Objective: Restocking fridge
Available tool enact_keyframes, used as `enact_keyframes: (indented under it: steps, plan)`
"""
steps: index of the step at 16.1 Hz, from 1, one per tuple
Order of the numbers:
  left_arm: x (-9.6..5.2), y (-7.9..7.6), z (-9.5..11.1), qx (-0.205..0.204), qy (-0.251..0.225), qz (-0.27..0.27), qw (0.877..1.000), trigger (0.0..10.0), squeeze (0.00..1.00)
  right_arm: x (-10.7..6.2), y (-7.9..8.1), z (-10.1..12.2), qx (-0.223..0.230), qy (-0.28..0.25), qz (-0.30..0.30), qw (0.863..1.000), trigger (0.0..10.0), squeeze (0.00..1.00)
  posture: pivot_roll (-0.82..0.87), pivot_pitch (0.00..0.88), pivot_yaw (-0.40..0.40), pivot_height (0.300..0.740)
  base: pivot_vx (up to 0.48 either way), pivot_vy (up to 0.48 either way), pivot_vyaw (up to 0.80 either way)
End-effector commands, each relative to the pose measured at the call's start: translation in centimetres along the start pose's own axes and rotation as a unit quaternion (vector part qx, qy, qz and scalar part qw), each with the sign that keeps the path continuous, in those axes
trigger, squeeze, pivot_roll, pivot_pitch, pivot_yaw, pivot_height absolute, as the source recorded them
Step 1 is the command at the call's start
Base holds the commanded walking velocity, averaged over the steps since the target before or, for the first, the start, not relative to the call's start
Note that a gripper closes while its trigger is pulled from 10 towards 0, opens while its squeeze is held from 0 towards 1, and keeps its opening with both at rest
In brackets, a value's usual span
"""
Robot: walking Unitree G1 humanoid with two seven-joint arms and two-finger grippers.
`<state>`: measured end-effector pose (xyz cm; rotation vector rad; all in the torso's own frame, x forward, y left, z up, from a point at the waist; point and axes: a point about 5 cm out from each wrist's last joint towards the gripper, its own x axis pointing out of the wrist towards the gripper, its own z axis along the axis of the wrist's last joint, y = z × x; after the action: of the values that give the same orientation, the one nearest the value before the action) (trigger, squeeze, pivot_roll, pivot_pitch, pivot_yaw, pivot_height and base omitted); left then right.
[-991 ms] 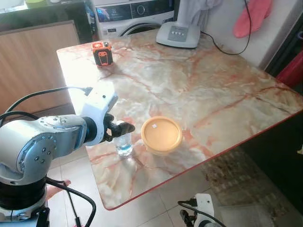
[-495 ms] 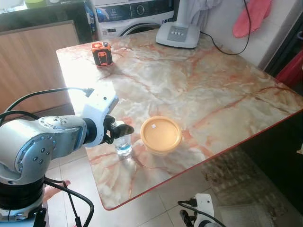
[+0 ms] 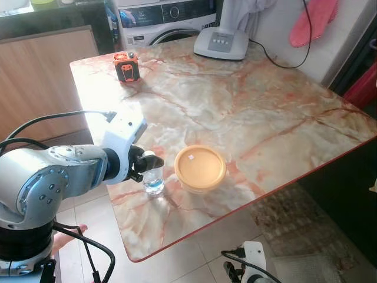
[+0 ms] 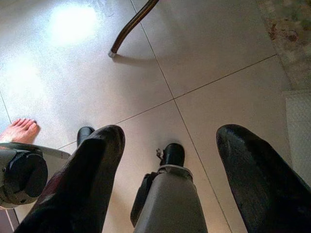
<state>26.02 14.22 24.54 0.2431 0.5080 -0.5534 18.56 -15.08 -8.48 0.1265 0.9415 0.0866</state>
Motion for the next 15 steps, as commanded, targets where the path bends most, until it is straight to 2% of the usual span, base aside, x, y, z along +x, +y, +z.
enact_keyframes:
  steps: [1,4,5,6,7,15]
  plan:
    - [-0.02,-0.04,-0.34,0.003,0.011,0.001,1.000,10.0,0.00,-0.10,-0.18,-0.53,0.007,0.010,-0.005,1.000,10.0,0.00,0.17,0.083,-0.025,0.740,0.000,0.000,0.00]
    - [-0.11,0.06,-0.12,0.005,0.009,0.004,1.000,10.0,0.00,-0.10,-0.17,-0.52,0.008,0.009,-0.005,1.000,10.0,0.00,0.17,0.084,-0.025,0.740,0.000,0.000,0.00]
    - [-0.13,0.08,-0.11,0.005,0.009,0.005,1.000,9.0,0.00,-0.10,-0.17,-0.52,0.008,0.009,-0.005,1.000,10.0,0.00,0.17,0.084,-0.025,0.740,0.000,0.000,0.00]
    - [-0.12,0.11,-0.14,0.005,0.010,0.007,1.000,2.4,0.00,-0.10,-0.17,-0.53,0.008,0.009,-0.005,1.000,10.0,0.00,0.17,0.084,-0.024,0.740,0.000,0.000,0.00]
    - [-0.13,0.11,-0.14,0.005,0.010,0.007,1.000,0.0,0.00,-0.10,-0.17,-0.53,0.008,0.009,-0.005,1.000,10.0,0.00,0.17,0.084,-0.025,0.740,0.000,0.000,0.00]
    - [0.01,-0.21,-0.35,0.006,0.012,0.000,1.000,0.0,0.00,-0.10,-0.16,-0.54,0.009,0.010,-0.004,1.000,10.0,0.00,0.17,0.085,-0.025,0.740,0.000,0.000,0.00]
